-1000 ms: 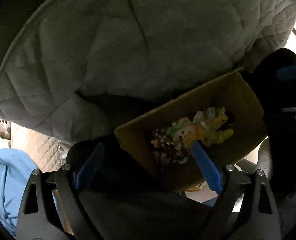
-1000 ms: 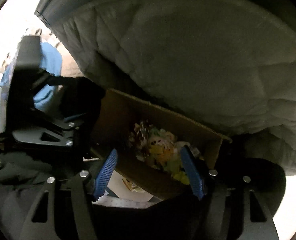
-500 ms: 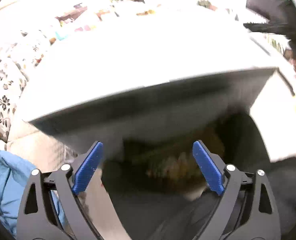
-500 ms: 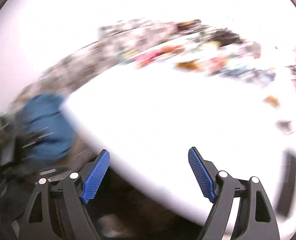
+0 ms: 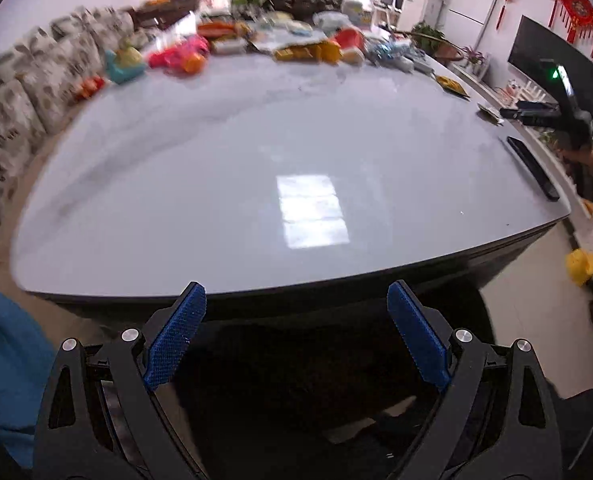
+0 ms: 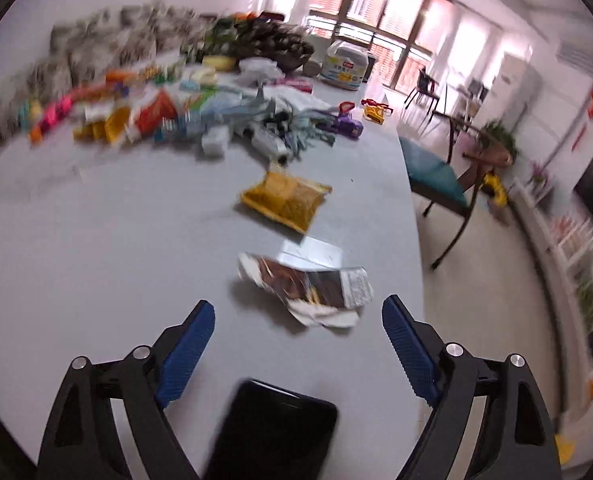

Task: Collect trash
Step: 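Grasp the torn wrapper with the right tool while the left tool grasps the red paper cup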

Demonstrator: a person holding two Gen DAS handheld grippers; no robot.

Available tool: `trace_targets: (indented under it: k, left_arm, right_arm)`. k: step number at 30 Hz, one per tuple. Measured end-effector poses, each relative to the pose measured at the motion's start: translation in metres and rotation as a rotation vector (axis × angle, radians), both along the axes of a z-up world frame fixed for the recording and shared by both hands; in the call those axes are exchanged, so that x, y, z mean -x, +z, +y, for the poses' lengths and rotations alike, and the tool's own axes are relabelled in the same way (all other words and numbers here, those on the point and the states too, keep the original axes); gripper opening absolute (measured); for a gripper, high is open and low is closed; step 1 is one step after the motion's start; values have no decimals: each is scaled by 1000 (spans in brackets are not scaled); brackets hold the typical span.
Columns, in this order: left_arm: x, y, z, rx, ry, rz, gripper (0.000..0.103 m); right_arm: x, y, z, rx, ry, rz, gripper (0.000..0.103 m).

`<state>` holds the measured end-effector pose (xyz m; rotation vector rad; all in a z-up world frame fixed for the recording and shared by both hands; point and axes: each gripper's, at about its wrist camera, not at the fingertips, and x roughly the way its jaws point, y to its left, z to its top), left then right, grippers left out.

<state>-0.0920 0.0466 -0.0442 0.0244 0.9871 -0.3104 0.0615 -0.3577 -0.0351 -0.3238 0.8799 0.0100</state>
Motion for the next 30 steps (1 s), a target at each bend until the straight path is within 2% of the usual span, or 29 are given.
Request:
trace_targets:
  k: [2,5,6,8,9,12,15,16,20,22,24,28,30]
  left_arm:
    - [1,1,-9,11,-25,-6,92]
    - [6,10,-24,-15,-54,-46,92]
    - [10,16,-28,-20,-68,-68,92]
    - [15,22,-33,-35,-80,-100,92]
    - [17,27,-36,-47,-84,-118,92]
    - [8,41,-45,-38,-93,-169,92]
    - [-20,51,-59,-30,-97,-237,92]
    - [-37,55,-68,-29,-109,-277,92]
    - [-120,64,-107,-41,-153,-376,92]
    - [-174,64,-136,-72,-166,-373,92]
    - [-222,60,-163,-117,-181,-340,92]
    - [-298,44,-203,-261,-183,-312,92]
    - [-328,34,-207,-288,-165,-281,92]
  right_arm:
    - [-6,-2,-6,-17,24,14,82]
    - [-26,-13,0,9,48,46,67]
    - [-34,-15,-2,14,30,49,59]
    - [-48,-15,-11,-39,-8,78,34]
    - [-54,-16,-15,-41,-32,95,9]
    - [-48,-8,-16,-70,-19,63,4]
    - [-22,17,-19,-237,17,-21,1]
    - [-11,28,-21,-320,37,-51,1]
    - [28,52,-29,-521,74,-128,2]
    - [45,55,-32,-581,79,-143,2]
    - [58,53,-34,-599,73,-153,2]
    - [68,46,-42,-664,52,-147,2]
    - [70,41,-45,-657,38,-142,2]
